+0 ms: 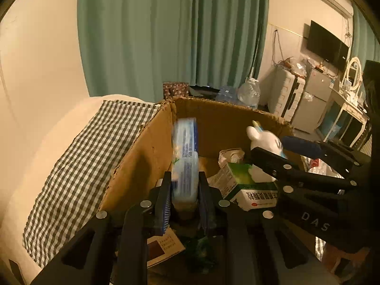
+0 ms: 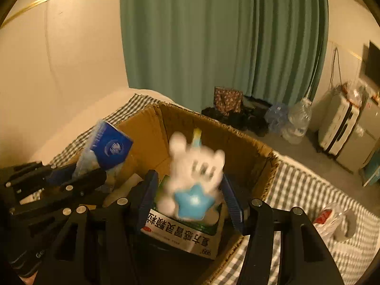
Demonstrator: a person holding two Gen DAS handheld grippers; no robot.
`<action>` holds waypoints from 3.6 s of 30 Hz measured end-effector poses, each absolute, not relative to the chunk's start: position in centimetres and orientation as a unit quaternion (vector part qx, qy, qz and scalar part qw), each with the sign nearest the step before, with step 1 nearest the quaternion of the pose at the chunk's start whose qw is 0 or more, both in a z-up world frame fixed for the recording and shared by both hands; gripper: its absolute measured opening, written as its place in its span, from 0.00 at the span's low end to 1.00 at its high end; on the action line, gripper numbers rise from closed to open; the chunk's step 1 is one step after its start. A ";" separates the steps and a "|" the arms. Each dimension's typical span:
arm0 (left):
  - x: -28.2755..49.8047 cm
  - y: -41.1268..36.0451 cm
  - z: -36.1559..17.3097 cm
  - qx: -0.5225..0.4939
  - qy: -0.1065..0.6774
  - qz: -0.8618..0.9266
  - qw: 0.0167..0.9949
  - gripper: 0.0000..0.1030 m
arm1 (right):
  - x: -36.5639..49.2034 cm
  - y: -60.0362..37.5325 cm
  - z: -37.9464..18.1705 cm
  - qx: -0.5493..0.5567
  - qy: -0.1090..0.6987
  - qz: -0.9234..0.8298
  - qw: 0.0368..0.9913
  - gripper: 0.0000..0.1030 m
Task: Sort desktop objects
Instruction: 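Lower the tissue pack and figurine into the box and open both tools, then withdraw both tools from the box toward the clear cup and tape roll, then grasp the clear swab cup with the left tool while the right tool grasps the tape roll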
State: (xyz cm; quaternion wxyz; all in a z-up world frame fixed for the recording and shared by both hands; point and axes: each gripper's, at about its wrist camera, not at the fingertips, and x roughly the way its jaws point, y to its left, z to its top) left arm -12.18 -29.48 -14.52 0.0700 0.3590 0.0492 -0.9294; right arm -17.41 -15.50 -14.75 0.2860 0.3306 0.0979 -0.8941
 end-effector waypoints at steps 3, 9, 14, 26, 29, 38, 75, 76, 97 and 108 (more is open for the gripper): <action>-11.9 -29.5 -14.2 0.354 0.053 -0.931 0.069 0.31 | -17.2 -15.1 -14.7 0.323 0.088 -0.901 0.277 0.72; -11.3 -29.6 -12.9 0.334 0.064 -0.938 0.063 0.45 | -15.9 -13.9 -13.3 0.304 0.083 -0.911 0.266 0.73; -10.9 -28.9 -11.1 0.311 0.051 -0.947 0.065 0.55 | -14.8 -13.0 -11.9 0.294 0.081 -0.918 0.254 0.75; -9.2 -27.2 -6.3 0.232 0.069 -0.967 0.078 1.00 | -13.0 -8.6 -6.4 0.258 0.082 -0.938 0.216 0.87; -9.2 -27.3 -5.2 0.234 0.087 -0.964 0.088 1.00 | -12.5 -7.1 -5.2 0.254 0.063 -0.944 0.202 0.89; -7.1 -22.7 -2.3 0.214 0.029 -0.971 0.105 1.00 | -9.4 -3.4 -1.5 0.221 0.055 -0.957 0.180 1.00; -11.4 -4.1 -5.7 0.244 -0.002 -0.970 0.011 1.00 | -11.9 23.8 -8.4 0.286 -0.030 -0.956 0.056 1.00; -12.0 -3.8 -6.5 0.254 -0.001 -0.967 0.007 1.00 | -12.5 24.2 -8.9 0.290 -0.037 -0.954 0.058 1.00; -19.9 0.6 -19.6 0.319 -0.088 -0.943 -0.037 1.00 | -25.3 26.3 -19.3 0.364 -0.069 -0.927 0.054 0.98; -25.0 1.1 -24.4 0.354 -0.048 -0.931 -0.067 1.00 | -28.3 23.5 -23.3 0.394 -0.029 -0.916 0.067 0.83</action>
